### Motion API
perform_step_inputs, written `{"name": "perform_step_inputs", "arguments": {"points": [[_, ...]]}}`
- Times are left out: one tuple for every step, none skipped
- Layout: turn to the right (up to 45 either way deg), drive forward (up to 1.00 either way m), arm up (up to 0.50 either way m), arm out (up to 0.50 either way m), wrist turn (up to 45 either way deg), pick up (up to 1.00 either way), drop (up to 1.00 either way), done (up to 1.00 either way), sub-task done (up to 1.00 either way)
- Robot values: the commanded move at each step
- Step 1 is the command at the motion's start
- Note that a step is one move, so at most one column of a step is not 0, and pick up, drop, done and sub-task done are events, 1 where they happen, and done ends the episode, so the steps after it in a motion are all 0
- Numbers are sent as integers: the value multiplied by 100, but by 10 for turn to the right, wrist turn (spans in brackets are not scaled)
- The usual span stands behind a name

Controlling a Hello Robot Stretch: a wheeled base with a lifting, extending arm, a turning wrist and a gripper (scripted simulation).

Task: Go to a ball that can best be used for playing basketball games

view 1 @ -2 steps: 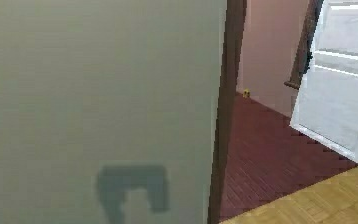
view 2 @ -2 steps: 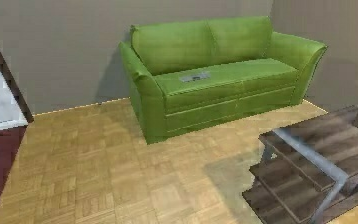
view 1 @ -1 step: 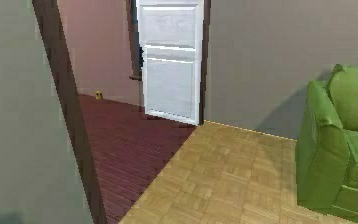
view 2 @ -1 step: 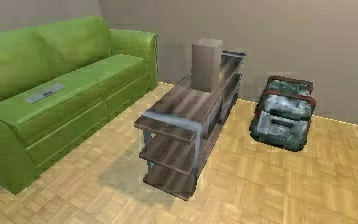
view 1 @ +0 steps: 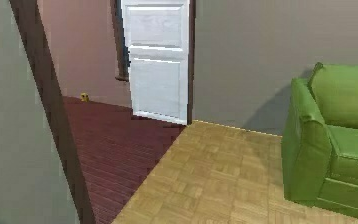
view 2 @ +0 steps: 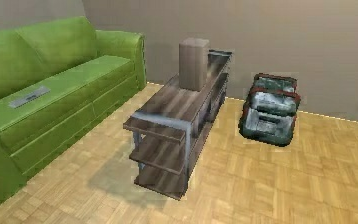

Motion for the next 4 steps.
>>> {"name": "perform_step_inputs", "arguments": {"points": [[0, 100, 0, 0, 0, 0, 0, 0, 0], [0, 60, 0, 0, 0, 0, 0, 0, 0], [-450, 0, 0, 0, 0, 0, 0, 0, 0], [-300, 0, 0, 0, 0, 0, 0, 0, 0]]}}
